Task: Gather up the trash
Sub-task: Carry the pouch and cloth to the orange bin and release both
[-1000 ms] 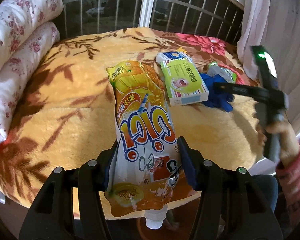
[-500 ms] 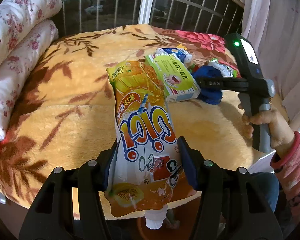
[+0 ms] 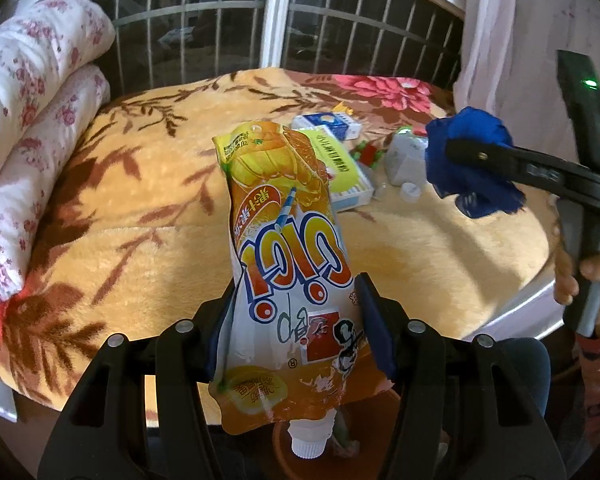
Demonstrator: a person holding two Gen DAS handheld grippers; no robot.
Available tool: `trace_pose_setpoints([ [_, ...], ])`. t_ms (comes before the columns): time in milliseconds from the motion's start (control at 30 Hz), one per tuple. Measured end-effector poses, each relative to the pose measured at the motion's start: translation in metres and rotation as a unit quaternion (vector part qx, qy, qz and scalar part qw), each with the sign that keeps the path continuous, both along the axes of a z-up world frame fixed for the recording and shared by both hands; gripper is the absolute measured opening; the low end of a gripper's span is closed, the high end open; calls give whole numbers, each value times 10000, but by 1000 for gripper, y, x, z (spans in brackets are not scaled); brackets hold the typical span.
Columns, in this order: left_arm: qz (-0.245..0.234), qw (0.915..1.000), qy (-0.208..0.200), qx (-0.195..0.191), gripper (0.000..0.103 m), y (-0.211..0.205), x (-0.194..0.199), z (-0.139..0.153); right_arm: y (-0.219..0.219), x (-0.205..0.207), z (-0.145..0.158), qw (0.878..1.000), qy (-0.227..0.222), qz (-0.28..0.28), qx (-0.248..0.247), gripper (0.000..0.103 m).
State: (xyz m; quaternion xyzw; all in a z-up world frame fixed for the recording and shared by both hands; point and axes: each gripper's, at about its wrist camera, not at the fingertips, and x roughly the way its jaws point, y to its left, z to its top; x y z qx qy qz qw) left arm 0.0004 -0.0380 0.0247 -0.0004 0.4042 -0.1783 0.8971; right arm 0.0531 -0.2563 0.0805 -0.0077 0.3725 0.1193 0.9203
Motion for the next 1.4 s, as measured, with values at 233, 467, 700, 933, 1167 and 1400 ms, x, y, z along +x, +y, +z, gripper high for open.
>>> trace_pose_setpoints([
  [233, -371, 9991, -98, 180, 55, -7, -29, 8, 6, -71, 12, 9992, -226, 330, -21, 62],
  [467, -840, 9955, 70, 437, 55, -14, -64, -6, 9, -125, -5, 9987, -34, 510, -13, 62],
  [700, -992, 9919, 476, 635, 55, -17, -86, -39, 15, -153, -33, 9976, 308, 624, -46, 62],
  [933, -1226, 9848, 902, 839, 55, -23, -100, -72, 19, -168, -64, 9950, 715, 693, -82, 62],
  [1167, -1555, 9737, 1338, 992, 55, -31, -109, -100, 24, -176, -93, 9901, 1163, 770, -140, 62],
  [1400, -1944, 9549, 2020, 980, 55, -36, -115, -138, 30, -178, -122, 9828, 1611, 887, -166, 62],
])
